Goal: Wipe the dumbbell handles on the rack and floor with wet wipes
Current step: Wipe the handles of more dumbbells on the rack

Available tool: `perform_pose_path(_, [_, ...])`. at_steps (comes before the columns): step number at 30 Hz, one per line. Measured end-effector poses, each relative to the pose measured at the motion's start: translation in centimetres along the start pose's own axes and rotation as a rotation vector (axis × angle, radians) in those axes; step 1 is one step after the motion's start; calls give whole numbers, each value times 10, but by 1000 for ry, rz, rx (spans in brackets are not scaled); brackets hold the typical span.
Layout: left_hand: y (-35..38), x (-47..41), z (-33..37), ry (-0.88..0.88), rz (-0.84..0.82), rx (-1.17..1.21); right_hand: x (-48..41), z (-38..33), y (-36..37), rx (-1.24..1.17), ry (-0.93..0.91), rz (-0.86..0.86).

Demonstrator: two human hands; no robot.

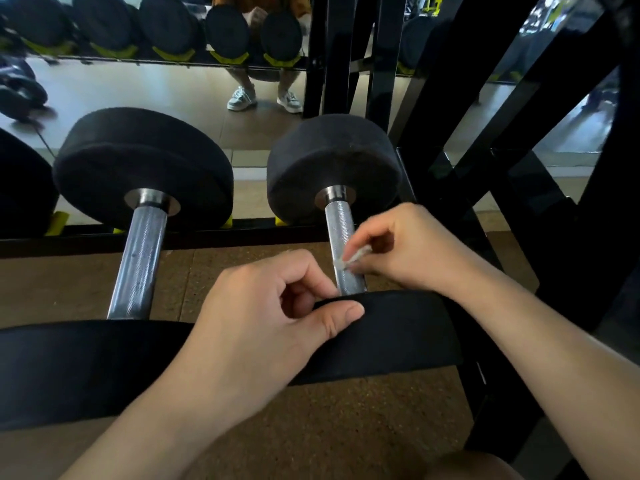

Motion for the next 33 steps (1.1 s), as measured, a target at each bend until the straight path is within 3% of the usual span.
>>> perform_pose_path(4, [1, -1, -1, -20, -21, -3, -21, -5, -15, -75, -43, 219])
perform_pose_path(5, [1, -1, -1, -18, -28, -8, -21, -2, -16, -77, -40, 187])
perform_pose_path(8, [0, -1, 1, -16, -56, -26, 0, 6, 2, -60, -31, -126])
perform_pose_path(9, [0, -2, 1, -21, -82, -37, 1, 8, 3, -93, -18, -125])
perform_pose_path(12, [4, -15, 0, -33, -235, -18, -17, 13, -12, -245, 7, 144])
perform_pose_path(14, [3, -28, 0, -23, -276, -3, -18, 13, -13, -248, 20, 160])
perform_pose_path(17, [-11, -56, -12, -17, -207, -199, -4, 11, -2, -146, 13, -11])
perform_pose_path(19, [-13, -70, -19, -28, -180, -363, -9, 11, -7, -162, 24, 94])
perform_pose_path(22, [-2, -82, -17, 22, -102, -402, -16, 8, -15, -244, 24, 263])
perform_pose_path(24, [17, -85, -14, 88, -201, -374, -7, 12, -9, -222, 26, 175])
perform_pose_path(27, [32, -91, -19, 107, -402, -299, 6, 13, 3, -243, 52, -152])
perform_pose_path(28, [32, -94, -22, 96, -422, -293, 2, 14, 2, -258, 64, -164])
perform_pose_path(33, [27, -107, -36, 68, -261, -265, -21, 24, -14, -411, 91, 307])
Point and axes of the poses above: each hand's wrist, its own x-axis away from the middle knuckle, its own y-axis out of the palm, z = x × y, the point moved 7 cm from there along -x, towards the middle knuckle, and after that the axes turned 12 degrees about y, right-handed, at the moved point
